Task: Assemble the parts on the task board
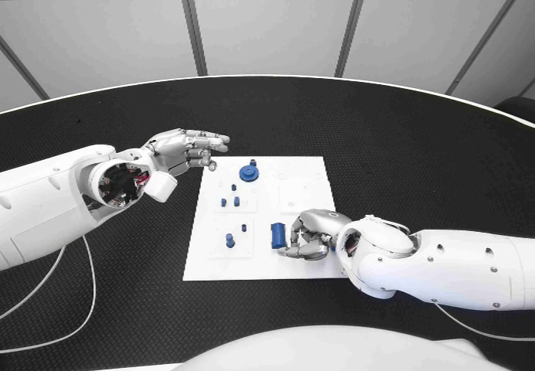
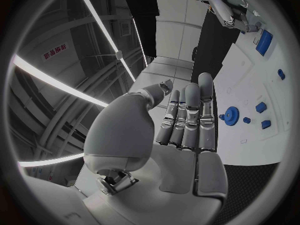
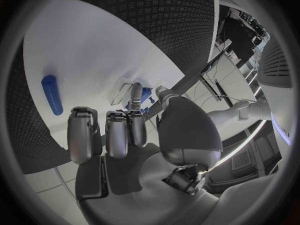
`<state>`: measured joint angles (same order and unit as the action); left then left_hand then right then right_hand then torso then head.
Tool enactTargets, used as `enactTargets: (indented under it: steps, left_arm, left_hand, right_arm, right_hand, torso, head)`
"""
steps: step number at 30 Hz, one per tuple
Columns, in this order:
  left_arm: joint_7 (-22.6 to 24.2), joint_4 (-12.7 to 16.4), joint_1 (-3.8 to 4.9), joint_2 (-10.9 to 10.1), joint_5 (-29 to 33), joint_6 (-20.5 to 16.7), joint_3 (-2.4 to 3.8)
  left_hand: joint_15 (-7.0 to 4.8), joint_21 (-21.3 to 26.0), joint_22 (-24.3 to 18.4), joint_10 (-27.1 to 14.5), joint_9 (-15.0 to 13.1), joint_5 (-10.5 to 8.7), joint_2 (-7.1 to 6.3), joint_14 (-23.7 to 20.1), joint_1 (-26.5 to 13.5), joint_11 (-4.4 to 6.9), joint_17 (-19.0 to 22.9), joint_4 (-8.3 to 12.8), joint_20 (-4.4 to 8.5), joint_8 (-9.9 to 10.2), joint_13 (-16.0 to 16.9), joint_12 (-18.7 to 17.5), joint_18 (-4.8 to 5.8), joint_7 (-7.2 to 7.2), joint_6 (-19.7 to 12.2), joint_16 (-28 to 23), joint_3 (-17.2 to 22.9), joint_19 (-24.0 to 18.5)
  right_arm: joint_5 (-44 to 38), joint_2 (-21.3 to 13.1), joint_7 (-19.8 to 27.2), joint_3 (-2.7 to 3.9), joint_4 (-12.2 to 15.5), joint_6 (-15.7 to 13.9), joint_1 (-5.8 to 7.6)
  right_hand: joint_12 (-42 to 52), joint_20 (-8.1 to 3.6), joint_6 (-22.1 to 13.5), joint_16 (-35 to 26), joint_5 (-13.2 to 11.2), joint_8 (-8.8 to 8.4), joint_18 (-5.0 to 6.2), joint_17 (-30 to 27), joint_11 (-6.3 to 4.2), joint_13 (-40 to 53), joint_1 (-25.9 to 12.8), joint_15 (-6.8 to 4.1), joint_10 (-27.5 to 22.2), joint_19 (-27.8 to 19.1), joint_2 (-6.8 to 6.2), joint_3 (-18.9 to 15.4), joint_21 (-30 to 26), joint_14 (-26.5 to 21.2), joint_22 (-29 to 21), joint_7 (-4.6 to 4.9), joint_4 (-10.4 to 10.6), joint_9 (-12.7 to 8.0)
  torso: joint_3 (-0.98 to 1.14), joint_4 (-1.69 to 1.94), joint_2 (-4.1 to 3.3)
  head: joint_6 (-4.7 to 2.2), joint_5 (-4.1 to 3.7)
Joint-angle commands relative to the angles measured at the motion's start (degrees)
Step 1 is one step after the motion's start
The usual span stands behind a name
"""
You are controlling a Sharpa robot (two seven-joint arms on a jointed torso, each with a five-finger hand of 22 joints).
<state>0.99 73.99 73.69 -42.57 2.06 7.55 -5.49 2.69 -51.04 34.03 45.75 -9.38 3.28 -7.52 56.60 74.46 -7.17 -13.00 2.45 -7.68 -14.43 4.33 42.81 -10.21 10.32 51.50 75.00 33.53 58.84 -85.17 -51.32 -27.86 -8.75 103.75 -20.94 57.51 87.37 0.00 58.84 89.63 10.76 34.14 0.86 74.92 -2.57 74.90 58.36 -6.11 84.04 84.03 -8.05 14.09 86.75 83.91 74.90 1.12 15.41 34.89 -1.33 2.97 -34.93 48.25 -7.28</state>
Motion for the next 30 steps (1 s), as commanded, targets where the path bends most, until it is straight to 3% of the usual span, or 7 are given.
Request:
enactTargets:
  steps: [1, 8, 14, 17, 19, 26, 30]
  left_arm:
    - [0.0, 0.0, 0.0, 0.0, 0.0, 0.0, 0.0]
    - [0.0, 0.1, 0.0, -0.2, 0.0, -0.1, 0.0]
    - [0.0, 0.2, 0.01, -0.3, 0.0, -0.2, 0.0]
    - [0.1, 0.2, 0.01, -0.4, 0.0, -0.2, 0.0]
    - [0.1, 0.2, 0.0, -0.4, 0.0, -0.2, 0.0]
    - [0.1, -0.1, -0.01, -0.4, 0.0, -0.3, -0.01]
    - [0.2, -0.2, -0.02, -0.3, 0.0, -0.2, -0.01]
  left_hand:
    - [0.19, 0.4, -0.1, -0.3, -0.1, -0.09, 0.07, -0.3, -0.5, 0.09, 0.0, -0.3, -0.21, 0.2, 0.1, -0.1, -0.42, 0.25, -0.2, -0.1, 0.1, 0.1]
    - [0.19, 0.4, -0.1, -0.3, -0.1, -0.09, 0.07, -0.3, -0.5, 0.09, 0.0, -0.3, -0.21, 0.2, 0.1, -0.1, -0.42, 0.25, -0.2, -0.1, 0.1, 0.1]
    - [0.19, 0.4, -0.1, -0.3, -0.1, -0.09, 0.07, -0.3, -0.5, 0.09, 0.0, -0.3, -0.21, 0.2, 0.1, -0.1, -0.42, 0.25, -0.2, -0.1, 0.1, 0.1]
    - [0.19, 0.4, -0.1, -0.3, -0.1, -0.09, 0.07, -0.3, -0.5, 0.09, 0.0, -0.3, -0.21, 0.2, 0.1, -0.1, -0.42, 0.25, -0.2, -0.1, 0.1, 0.1]
    - [0.19, 0.4, -0.1, -0.3, -0.1, -0.09, 0.07, -0.3, -0.5, 0.09, 0.0, -0.3, -0.21, 0.2, 0.1, -0.1, -0.42, 0.25, -0.2, -0.1, 0.1, 0.1]
    - [0.17, 0.5, -0.1, -0.3, -0.1, -0.09, 0.04, -0.3, -0.3, 0.1, 0.0, -0.3, -0.2, 0.2, 0.1, -0.1, -0.43, 0.24, -0.2, -0.1, 0.1, 0.2]
    - [0.17, 0.5, -0.1, -0.3, -0.1, -0.09, 0.04, -0.3, -0.3, 0.1, 0.0, -0.3, -0.2, 0.2, 0.1, -0.1, -0.43, 0.24, -0.2, -0.1, 0.1, 0.2]
  right_arm:
    - [0.0, -0.1, 0.2, 0.0, 0.2, 0.1, 0.0]
    - [0.0, -1.4, 0.9, -0.01, 1.3, -1.8, 0.0]
    - [0.2, -4.3, 3.8, -0.03, 3.2, -7.7, 0.0]
    - [1.2, -6.7, 6.7, -0.03, 4.3, -11.9, 0.0]
    - [1.7, -8.7, 8.0, -0.04, 5.0, -13.7, 0.0]
    - [5.5, -14.8, 9.4, -0.11, 5.5, -15.5, 0.01]
    - [6.2, -16.0, 8.7, -0.14, 5.2, -15.8, 0.0]
  right_hand:
    - [-0.2, -0.11, -0.3, 0.4, -1.1, 0.33, -0.14, 15.1, -0.12, 13.6, 0.4, -0.05, 4.8, 5.3, -0.68, -0.4, -0.3, 6.1, 14.0, 0.15, 0.0, -0.1]
    - [-0.2, -0.1, -0.4, 0.4, -1.5, 0.37, -0.13, 15.1, -0.13, 13.6, 1.3, -0.03, 4.8, 5.3, -0.95, -0.3, -0.3, 6.1, 14.0, 0.13, -0.2, -0.2]
    - [-1.6, -0.06, -1.0, 0.1, 0.7, -0.19, 0.08, 14.5, -0.04, 12.9, 4.5, 0.01, 4.2, 5.1, -0.12, 1.5, -1.4, 6.0, 13.7, 0.27, -1.2, -0.8]
    - [-3.7, 0.22, -3.5, -0.6, 2.0, -2.8, 0.35, 13.5, 0.61, 11.8, 8.6, 0.44, 3.2, 4.8, 0.23, 4.3, -2.8, 5.7, 13.3, 1.15, -3.1, -2.3]
    - [-4.3, 0.52, -3.3, -0.6, 0.0, -3.97, 0.39, 13.4, 0.97, 11.5, 10.3, 0.81, 3.0, 4.7, 0.21, 6.3, -3.1, 5.7, 13.2, 1.53, -4.2, -3.2]
    - [-7.2, 1.47, -4.5, -0.8, -0.9, -8.73, 0.39, 13.2, 2.35, 10.0, 11.2, 1.96, 1.8, 4.7, -1.03, 10.8, -3.2, 5.6, 13.2, 3.19, -6.0, -5.9]
    - [-7.4, 1.69, -4.5, -0.8, -0.7, -9.69, 0.39, 13.2, 2.6, 10.0, 10.9, 2.2, 1.7, 4.7, -1.32, 11.4, -3.2, 5.7, 13.2, 3.51, -6.2, -6.4]
  torso:
    - [-0.02, 0.02, -0.01]
    - [0.04, -0.04, -0.05]
    - [0.13, -0.12, 0.02]
    - [0.09, -0.19, 0.11]
    - [0.09, -0.2, 0.09]
    - [0.18, -0.55, 0.4]
    - [0.26, -0.89, 0.59]
  head:
    - [0.08, 0.04]
    - [0.03, 0.13]
    - [0.03, 0.11]
    - [0.07, -0.08]
    - [0.02, -0.18]
    - [0.03, -0.63]
    - [-0.02, -0.92]
